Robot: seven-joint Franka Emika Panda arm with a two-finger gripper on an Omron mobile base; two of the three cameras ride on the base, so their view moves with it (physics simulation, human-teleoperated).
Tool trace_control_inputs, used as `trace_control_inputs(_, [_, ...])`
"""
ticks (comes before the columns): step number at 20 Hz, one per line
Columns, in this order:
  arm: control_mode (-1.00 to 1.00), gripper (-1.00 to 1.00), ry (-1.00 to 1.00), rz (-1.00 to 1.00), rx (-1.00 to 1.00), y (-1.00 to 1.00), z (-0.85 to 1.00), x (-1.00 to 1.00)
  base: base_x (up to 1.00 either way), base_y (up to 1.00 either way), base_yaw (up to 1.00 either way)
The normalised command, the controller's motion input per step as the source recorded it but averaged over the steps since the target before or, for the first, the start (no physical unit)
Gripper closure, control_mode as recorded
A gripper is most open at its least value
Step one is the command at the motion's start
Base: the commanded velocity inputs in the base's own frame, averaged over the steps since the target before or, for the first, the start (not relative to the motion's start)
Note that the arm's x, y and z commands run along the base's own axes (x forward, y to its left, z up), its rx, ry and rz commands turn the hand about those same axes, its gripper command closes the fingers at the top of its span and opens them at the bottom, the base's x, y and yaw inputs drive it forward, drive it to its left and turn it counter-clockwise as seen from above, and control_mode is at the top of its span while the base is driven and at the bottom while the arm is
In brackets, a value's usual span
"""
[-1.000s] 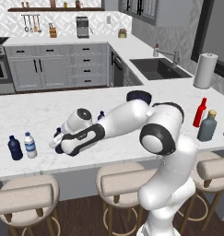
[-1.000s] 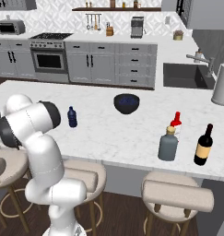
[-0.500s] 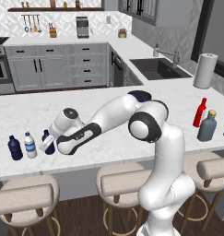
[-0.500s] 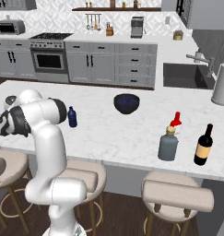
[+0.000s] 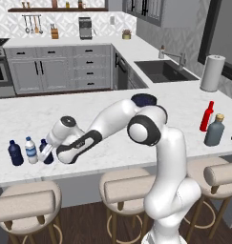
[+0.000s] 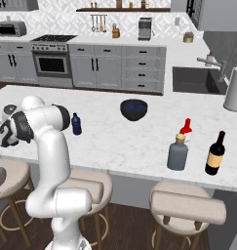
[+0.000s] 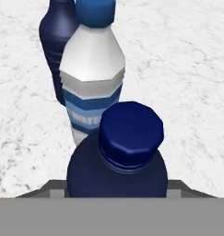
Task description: Move the plastic bottles in the middle to the plastics group, and the glass bottles in the middle to the glass group.
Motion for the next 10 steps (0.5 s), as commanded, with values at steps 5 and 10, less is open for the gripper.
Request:
trace_control_inputs(5, [-1.00,1.00,0.00,0.07,0.00,0.00,-0.28,0.17,0.00,0.00,0.00])
trace_control_inputs(10, [-1.00,1.00,0.00,0.07,0.00,-0.04,-0.24,0.05,0.00,0.00,0.00])
